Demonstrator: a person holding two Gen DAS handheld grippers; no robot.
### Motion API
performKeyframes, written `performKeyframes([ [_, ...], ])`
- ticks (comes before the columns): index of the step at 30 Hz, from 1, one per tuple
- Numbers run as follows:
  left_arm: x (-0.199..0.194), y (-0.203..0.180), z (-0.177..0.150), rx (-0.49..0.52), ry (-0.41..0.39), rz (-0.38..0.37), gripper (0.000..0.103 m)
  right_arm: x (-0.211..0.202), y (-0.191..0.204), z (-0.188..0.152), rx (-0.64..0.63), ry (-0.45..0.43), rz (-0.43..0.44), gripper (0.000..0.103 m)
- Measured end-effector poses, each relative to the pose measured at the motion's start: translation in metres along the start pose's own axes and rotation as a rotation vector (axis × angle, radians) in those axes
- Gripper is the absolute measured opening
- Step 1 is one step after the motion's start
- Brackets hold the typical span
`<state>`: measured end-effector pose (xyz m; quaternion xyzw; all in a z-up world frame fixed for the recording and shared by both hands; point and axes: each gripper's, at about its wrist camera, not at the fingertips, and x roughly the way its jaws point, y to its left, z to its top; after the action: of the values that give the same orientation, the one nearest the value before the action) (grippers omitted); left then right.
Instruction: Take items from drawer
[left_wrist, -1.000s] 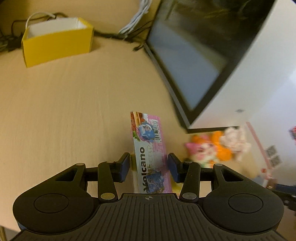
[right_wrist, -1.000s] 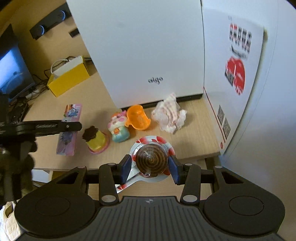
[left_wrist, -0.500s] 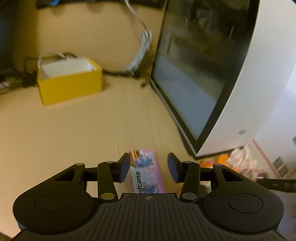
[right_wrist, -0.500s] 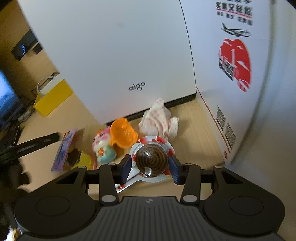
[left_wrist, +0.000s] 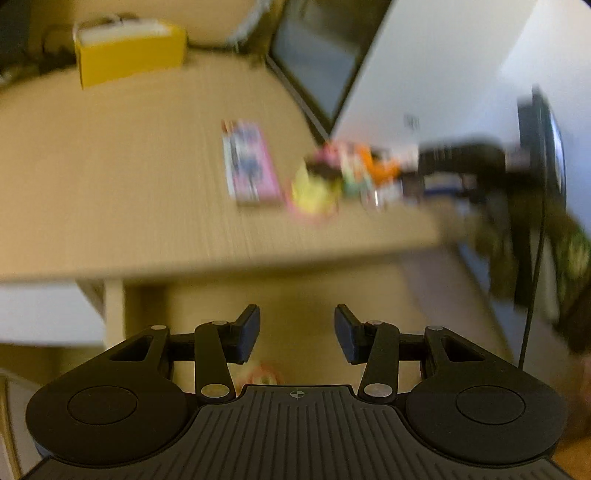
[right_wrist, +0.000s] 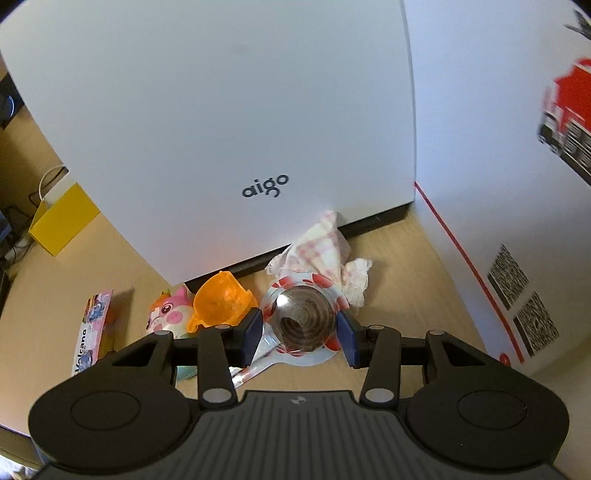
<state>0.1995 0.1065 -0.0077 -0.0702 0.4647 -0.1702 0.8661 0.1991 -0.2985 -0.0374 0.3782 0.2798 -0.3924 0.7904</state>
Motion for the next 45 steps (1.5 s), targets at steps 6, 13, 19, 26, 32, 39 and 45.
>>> performKeyframes([
  [6, 0.011, -0.005, -0.027, -0.001, 0.101, 0.006, 0.049, -0.008, -0.002, -0.004, -0.048, 0.028, 0.009, 0.051],
  [13, 0.005, -0.009, -0.040, 0.025, 0.119, -0.014, 0.049, -0.063, -0.005, -0.025, -0.077, -0.039, 0.022, 0.063],
  [19, 0.004, -0.006, -0.051, 0.025, 0.148, -0.020, 0.049, -0.076, 0.000, -0.044, -0.173, 0.083, 0.059, 0.071],
  [26, -0.021, 0.025, -0.051, -0.044, 0.103, -0.005, 0.048, -0.044, 0.016, -0.099, -0.199, 0.443, 0.135, 0.071],
  [32, -0.052, 0.048, -0.037, -0.068, 0.042, 0.060, 0.047, -0.014, 0.072, -0.157, -0.167, 0.743, 0.366, 0.070],
  [39, -0.089, 0.068, -0.032, -0.140, -0.029, 0.139, 0.046, 0.013, 0.156, -0.202, -0.395, 0.906, 0.430, 0.055],
  [45, -0.105, 0.078, -0.044, -0.214, -0.049, 0.167, 0.046, 0.048, 0.193, -0.230, -0.464, 1.048, 0.401, 0.055],
])
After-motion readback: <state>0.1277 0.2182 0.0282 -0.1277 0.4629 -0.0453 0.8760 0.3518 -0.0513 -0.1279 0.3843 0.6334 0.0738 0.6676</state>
